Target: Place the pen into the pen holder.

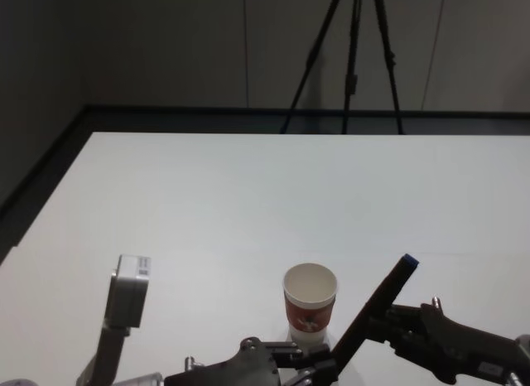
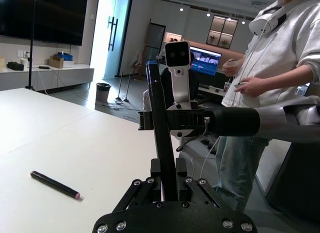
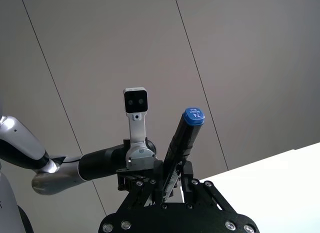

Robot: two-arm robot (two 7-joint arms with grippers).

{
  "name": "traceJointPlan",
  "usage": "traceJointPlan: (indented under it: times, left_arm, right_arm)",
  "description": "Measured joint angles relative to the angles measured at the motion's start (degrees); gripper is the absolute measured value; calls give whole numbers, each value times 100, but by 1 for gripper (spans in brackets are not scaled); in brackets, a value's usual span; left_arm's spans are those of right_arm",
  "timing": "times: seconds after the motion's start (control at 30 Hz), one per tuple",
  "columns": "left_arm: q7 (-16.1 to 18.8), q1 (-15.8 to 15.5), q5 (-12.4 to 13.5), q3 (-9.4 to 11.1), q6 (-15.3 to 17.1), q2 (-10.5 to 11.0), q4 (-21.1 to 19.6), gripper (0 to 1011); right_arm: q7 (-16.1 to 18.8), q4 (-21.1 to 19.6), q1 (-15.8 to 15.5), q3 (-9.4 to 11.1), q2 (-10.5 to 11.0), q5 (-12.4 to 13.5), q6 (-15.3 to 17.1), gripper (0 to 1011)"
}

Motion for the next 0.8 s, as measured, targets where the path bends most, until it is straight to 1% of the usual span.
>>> traceJointPlan:
  times: [0.43, 0.53, 0.57, 0.63, 0.67, 0.77, 0.8]
  left_arm:
    - [-4, 0, 0, 0, 0, 0, 0, 163]
    - [-9, 1, 0, 1, 0, 0, -1, 223]
    - [-12, 1, -1, 1, 0, 0, -2, 274]
    - [-16, 1, -1, 2, 0, 0, -3, 308]
    - [-18, 1, -1, 2, 0, 0, -4, 366]
    - [-21, 1, -1, 2, 0, -1, -5, 429]
    - [-22, 1, -2, 2, 0, -1, -5, 486]
  right_arm:
    - [-5, 0, 0, 1, 0, 0, 0, 213]
    - [-12, 1, 1, 1, 0, 2, -1, 213]
    - [-14, 1, 1, 2, 1, 3, -2, 213]
    - [-18, 2, 1, 2, 1, 3, -2, 213]
    - [-19, 2, 1, 2, 1, 3, -2, 213]
    - [-20, 2, 1, 2, 1, 2, -2, 212]
    - [-21, 2, 0, 2, 0, 0, -2, 211]
